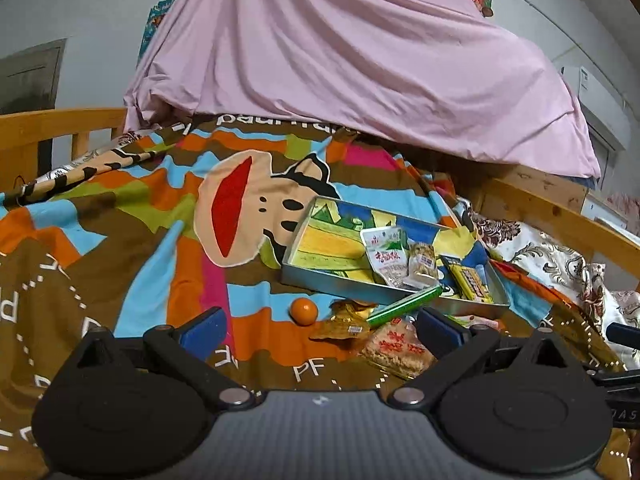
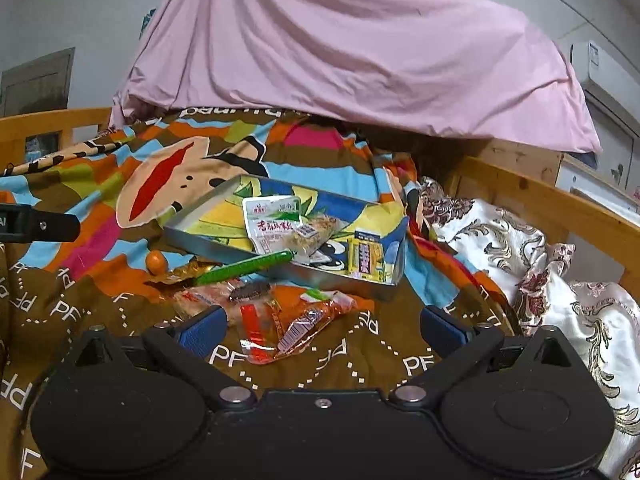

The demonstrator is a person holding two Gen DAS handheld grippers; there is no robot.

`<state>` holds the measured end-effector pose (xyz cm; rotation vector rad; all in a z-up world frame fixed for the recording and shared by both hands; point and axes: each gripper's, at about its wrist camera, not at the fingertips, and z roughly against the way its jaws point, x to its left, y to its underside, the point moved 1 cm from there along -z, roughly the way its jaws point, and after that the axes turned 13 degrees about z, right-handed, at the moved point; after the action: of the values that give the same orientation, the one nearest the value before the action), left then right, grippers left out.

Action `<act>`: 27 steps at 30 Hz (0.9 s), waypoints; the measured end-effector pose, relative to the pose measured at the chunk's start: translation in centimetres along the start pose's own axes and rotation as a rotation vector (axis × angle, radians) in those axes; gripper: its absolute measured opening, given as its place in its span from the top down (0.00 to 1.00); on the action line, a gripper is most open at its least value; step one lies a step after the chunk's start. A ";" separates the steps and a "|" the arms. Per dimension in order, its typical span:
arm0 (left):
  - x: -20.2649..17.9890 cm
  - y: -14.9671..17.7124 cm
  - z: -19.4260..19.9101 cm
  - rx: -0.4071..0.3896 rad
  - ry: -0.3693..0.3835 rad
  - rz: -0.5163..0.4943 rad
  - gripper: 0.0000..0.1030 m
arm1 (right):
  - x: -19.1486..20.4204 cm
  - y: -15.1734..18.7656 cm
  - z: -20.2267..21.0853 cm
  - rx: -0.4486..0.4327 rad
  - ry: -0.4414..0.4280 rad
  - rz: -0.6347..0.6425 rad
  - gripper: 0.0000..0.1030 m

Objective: Organize snacks
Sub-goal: 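Lift both tools up and away from the tray, then move both tools down toward the loose snacks beside the tray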

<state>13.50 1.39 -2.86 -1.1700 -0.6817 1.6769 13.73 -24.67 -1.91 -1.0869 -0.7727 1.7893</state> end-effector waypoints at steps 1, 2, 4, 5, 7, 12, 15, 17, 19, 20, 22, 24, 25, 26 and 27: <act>0.0 0.1 -0.2 0.003 0.002 0.002 0.00 | 0.0 0.0 -0.1 0.005 -0.002 0.001 0.01; 0.1 0.1 -0.4 0.006 0.004 0.005 0.00 | 0.1 0.0 -0.2 0.009 -0.003 0.002 0.01; 0.1 0.0 -1.0 0.009 0.008 0.008 0.00 | 0.2 0.0 -0.4 0.017 -0.005 0.010 0.01; 0.1 -0.1 -1.3 0.010 0.010 0.004 0.00 | 0.3 0.0 -0.5 0.021 -0.007 0.014 0.01; 0.1 -0.3 -1.9 0.013 0.012 -0.007 0.00 | 0.5 0.0 -0.7 0.029 -0.015 0.025 0.01; 0.2 -1.0 -4.1 0.037 0.017 -0.031 0.00 | 1.1 -0.2 -2.0 0.044 -0.090 0.039 0.01; 0.4 -1.2 -5.2 0.046 0.025 -0.052 0.00 | 1.8 -0.4 -2.9 0.035 -0.106 0.058 0.01; 0.4 -1.3 -6.2 0.062 0.024 -0.090 0.00 | 2.3 -0.6 -3.6 0.022 -0.107 0.084 0.01; 0.4 -1.2 -7.0 0.078 0.015 -0.128 0.00 | 3.0 -0.7 -4.3 0.002 -0.099 0.123 0.01; 0.4 -1.2 -7.5 0.087 0.013 -0.144 0.00 | 3.3 -0.8 -4.6 -0.002 -0.098 0.137 0.01; 0.7 -1.2 -8.6 0.114 0.012 -0.163 0.00 | 3.8 -1.0 -5.3 -0.022 -0.103 0.153 0.01; 1.1 -1.4 -9.7 0.132 0.011 -0.148 0.00 | 4.2 -1.2 -6.1 -0.042 -0.104 0.159 0.01; 1.4 -1.5 -10.1 0.139 0.012 -0.131 0.00 | 4.4 -1.4 -6.6 -0.055 -0.102 0.160 0.01; 1.6 -1.7 -10.7 0.150 0.014 -0.110 0.00 | 4.5 -1.5 -7.1 -0.065 -0.101 0.160 0.01; 1.9 -1.8 -11.3 0.162 0.016 -0.089 0.00 | 4.6 -1.6 -7.6 -0.072 -0.104 0.156 0.01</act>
<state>24.42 3.03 -6.46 -1.0231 -0.5680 1.6146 20.14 -19.31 -5.41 -1.1352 -0.8397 1.9754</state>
